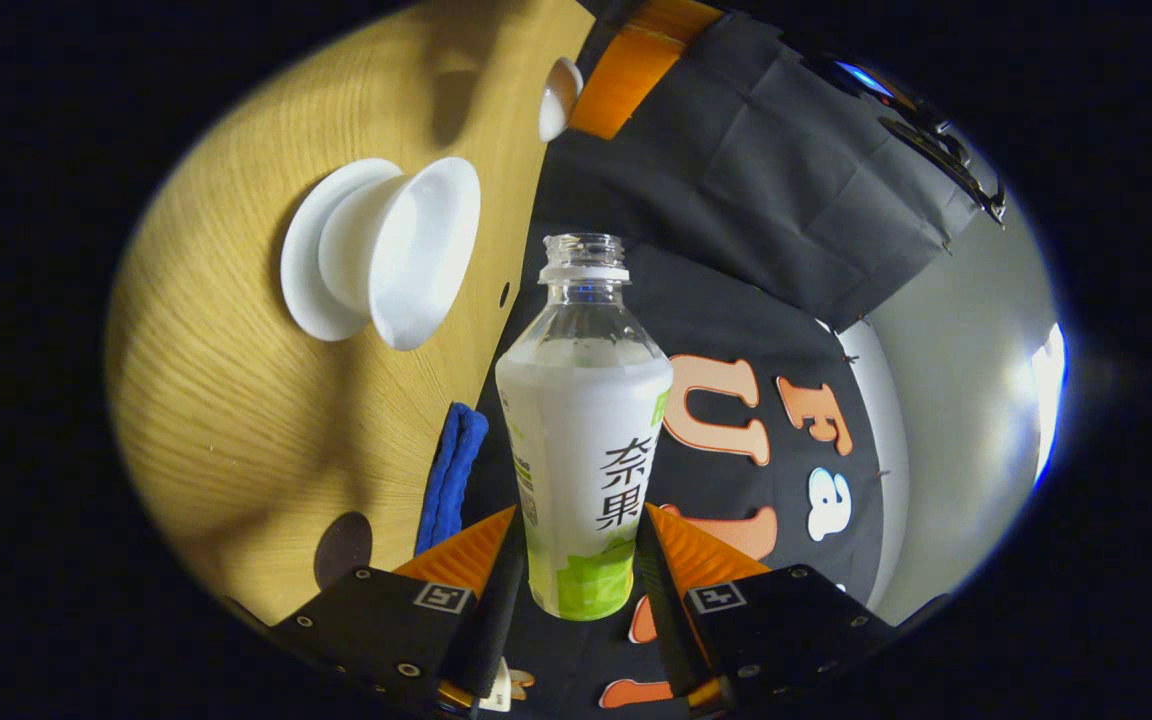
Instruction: Open the teacup lid with one hand, grasp the water bottle and pour water into the teacup with the other hand; after pouring, place the water bottle on the coaster and then close the teacup lid.
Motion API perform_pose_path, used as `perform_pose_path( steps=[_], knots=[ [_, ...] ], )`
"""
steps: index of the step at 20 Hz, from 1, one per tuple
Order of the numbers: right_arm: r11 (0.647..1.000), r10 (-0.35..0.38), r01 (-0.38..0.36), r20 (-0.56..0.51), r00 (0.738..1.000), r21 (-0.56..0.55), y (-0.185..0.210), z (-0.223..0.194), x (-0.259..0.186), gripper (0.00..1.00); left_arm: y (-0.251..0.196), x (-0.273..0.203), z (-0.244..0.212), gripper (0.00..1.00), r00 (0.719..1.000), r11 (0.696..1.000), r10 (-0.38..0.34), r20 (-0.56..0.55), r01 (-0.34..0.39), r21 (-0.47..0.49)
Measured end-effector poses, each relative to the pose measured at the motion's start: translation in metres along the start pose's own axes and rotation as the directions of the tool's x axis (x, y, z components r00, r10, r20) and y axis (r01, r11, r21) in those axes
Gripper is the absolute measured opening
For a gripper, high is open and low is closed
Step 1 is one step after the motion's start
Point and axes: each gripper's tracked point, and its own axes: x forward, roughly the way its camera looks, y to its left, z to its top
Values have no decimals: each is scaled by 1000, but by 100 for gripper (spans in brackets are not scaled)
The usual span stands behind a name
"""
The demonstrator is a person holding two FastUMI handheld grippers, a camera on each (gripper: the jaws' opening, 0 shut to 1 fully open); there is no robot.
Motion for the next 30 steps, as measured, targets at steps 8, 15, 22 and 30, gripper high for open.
perform_pose_path(
  steps=[8, 15, 22, 30],
  knots=[
    [808, 92, -27, -79, 993, 589, 16, -14, -9, 64, -14, 2, 10, 35, 1000, 1000, -21, 17, 20, 9],
    [446, 134, 54, -126, 983, 893, 3, -49, 4, 65, -34, 1, 19, 35, 998, 999, -53, 35, 53, 14],
    [66, 244, 60, -74, 967, 996, 27, -78, 25, 64, -51, 2, 24, 35, 996, 996, -84, 41, 84, 3],
    [-122, 397, 117, -59, 916, 986, 28, -83, 25, 65, -66, 5, 27, 32, 994, 995, -103, 48, 103, -2]
  ],
)
